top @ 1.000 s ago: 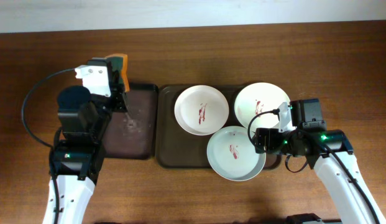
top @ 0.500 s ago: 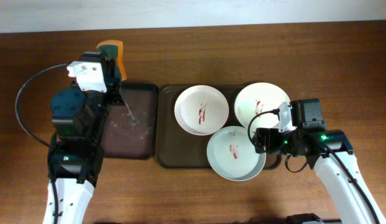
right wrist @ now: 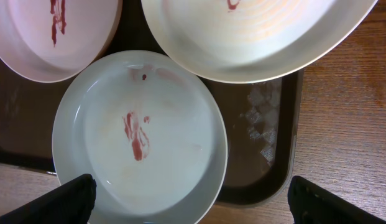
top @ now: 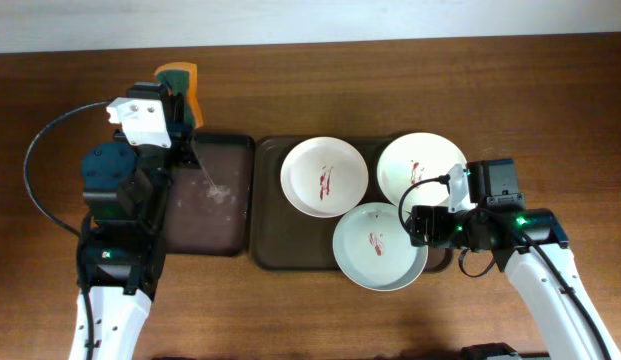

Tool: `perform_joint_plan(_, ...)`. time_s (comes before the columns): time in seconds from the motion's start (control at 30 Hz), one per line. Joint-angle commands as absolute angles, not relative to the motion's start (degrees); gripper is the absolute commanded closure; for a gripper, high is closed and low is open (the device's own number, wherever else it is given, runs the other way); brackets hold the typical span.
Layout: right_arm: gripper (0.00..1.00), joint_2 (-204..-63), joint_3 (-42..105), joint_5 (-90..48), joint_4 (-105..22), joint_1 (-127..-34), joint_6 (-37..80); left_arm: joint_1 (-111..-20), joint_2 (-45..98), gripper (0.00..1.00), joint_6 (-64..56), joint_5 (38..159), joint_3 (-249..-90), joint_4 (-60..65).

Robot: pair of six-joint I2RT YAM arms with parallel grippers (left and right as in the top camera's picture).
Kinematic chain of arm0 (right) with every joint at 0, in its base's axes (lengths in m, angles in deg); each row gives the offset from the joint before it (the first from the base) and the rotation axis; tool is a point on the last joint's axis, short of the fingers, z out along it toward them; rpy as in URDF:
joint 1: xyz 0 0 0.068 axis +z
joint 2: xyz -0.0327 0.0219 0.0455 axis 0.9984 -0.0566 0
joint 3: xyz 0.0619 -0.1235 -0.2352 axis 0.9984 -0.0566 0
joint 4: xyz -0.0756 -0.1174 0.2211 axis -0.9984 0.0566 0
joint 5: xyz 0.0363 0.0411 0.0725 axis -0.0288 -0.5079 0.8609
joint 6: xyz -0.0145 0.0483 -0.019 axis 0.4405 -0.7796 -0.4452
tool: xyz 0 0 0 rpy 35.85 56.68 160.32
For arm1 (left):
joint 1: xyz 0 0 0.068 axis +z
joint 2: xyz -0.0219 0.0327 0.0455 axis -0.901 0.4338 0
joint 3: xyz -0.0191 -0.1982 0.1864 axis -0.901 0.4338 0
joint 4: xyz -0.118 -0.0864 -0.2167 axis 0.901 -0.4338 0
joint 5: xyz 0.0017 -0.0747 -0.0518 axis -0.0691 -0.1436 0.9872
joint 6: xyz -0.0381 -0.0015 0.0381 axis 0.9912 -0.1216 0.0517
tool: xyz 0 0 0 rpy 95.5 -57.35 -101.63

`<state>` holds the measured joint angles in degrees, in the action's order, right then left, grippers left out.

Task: Clean dirty plates on tray and stack at the side
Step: 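Lift the sponge with the left gripper above the black tray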

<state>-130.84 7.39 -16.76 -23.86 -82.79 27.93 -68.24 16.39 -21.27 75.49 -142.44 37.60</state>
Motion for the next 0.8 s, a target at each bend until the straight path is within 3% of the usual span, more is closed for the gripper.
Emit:
perform_joint_plan(0.0, 0.01, -131.06, 8.44, -16.06, -23.89, -82.63, 27.51, -68.09, 15.34, 1.0, -22.43, 75.27, -143.66, 36.86)
perform_joint_plan(0.77, 0.01, -131.06, 8.44, -16.06, -23.89, -82.63, 27.51, -68.09, 30.36, 1.0, -22.39, 75.27, -143.66, 22.06)
